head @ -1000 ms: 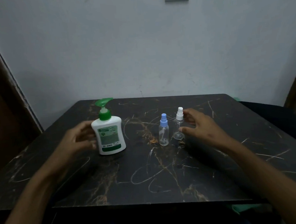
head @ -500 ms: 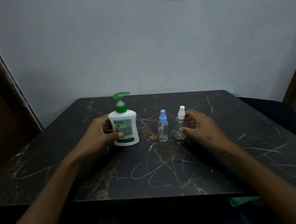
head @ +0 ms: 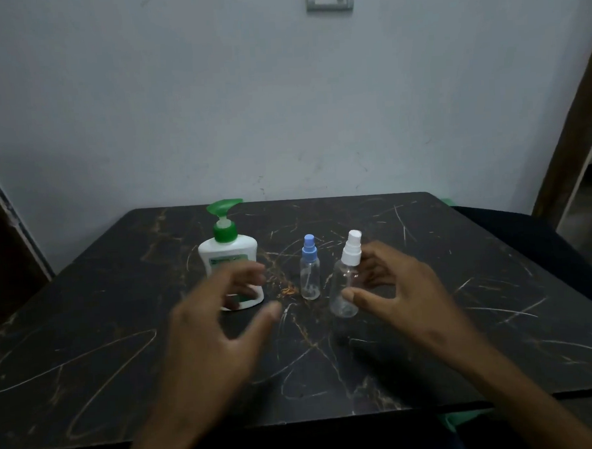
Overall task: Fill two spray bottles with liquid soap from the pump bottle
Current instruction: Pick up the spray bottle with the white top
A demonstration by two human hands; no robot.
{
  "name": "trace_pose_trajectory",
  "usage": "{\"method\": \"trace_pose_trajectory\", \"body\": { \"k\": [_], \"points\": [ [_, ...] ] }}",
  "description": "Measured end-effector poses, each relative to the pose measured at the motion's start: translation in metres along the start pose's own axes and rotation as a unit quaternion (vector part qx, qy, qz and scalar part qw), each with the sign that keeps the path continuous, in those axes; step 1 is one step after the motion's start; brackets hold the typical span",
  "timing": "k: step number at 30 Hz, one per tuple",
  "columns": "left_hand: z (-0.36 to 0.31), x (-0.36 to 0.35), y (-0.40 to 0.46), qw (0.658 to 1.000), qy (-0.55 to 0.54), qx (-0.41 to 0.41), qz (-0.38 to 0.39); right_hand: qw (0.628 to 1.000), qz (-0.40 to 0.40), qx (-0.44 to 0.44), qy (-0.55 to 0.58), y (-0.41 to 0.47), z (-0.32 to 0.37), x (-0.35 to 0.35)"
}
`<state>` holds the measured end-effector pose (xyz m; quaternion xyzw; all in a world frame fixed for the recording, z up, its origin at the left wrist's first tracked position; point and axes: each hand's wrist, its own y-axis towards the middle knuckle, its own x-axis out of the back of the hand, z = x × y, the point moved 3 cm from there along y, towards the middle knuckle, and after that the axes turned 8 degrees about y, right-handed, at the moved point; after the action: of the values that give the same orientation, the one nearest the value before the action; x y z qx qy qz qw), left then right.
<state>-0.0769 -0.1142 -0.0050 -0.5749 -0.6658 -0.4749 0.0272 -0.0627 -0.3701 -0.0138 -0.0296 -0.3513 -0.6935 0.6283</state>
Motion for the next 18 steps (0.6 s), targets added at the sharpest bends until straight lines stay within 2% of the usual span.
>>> {"method": "trace_pose_trajectory", "body": {
  "k": [1, 3, 7, 11, 18],
  "points": [
    [-0.006, -0.014, -0.005, 0.999, -0.007, 0.008, 0.051, 1.000, 0.005, -0.003, 0.001, -0.007, 0.006, -0.005],
    [-0.014, -0.037, -0.012, 0.995, -0.007, 0.004, 0.098, 1.000, 0.011, -0.002, 0.003, -0.018, 0.015, -0.015],
    [-0.013, -0.056, -0.019, 0.995, -0.027, 0.021, 0.095, 1.000, 0.017, 0.004, 0.005, -0.027, 0.020, -0.028],
    [-0.006, -0.060, -0.024, 0.992, -0.039, 0.052, 0.105, 0.998, 0.067, 0.001, -0.019, -0.028, 0.020, -0.029],
    [-0.004, -0.061, -0.026, 0.988, -0.058, 0.072, 0.122, 0.980, 0.087, 0.031, -0.174, -0.001, 0.051, -0.006]
  ]
}}
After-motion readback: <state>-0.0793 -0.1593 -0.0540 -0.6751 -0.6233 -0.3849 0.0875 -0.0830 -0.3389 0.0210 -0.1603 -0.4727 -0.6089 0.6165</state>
